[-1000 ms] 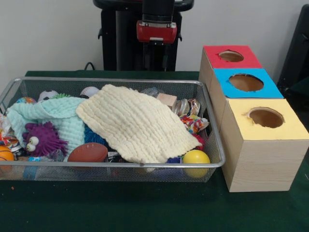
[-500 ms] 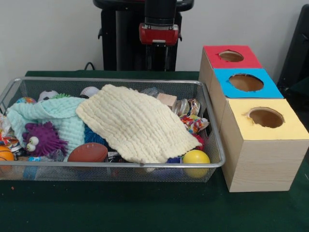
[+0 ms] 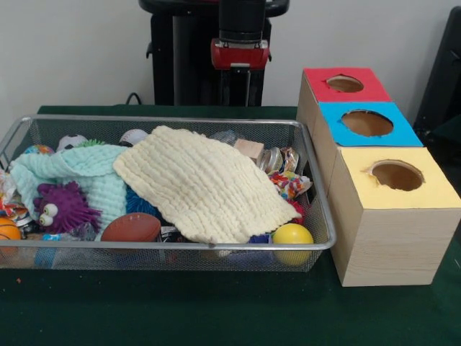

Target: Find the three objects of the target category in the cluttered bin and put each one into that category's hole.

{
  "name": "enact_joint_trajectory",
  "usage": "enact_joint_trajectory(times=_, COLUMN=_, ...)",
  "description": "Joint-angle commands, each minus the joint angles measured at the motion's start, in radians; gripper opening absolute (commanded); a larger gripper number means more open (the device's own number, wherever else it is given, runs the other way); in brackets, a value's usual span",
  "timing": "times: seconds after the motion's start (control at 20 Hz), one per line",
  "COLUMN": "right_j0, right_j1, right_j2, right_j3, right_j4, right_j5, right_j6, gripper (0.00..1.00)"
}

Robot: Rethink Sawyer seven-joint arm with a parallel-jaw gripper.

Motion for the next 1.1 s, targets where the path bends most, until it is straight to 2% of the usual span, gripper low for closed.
enact_joint_trajectory(times=0.05, right_j0=0.017, right_j1=0.068, right_j2=0.004, right_j3=-0.138, right_j4=-0.006, right_j5=-0.118, right_j6=0.162, gripper=1.00)
enact_joint_trajectory(times=0.8, right_j0=0.066, right_j1=0.049, right_j2=-0.063, right_j3=-0.124, right_j4=0.027, right_j5=-0.242, right_j6=0.172, gripper=1.00)
enact_joint_trajectory(times=1.1, right_j0=0.074, right_j1=0.064, right_j2=-0.077, right_j3=-0.126, right_j4=0.032, right_j5=-0.286, right_j6=0.181, gripper=1.00)
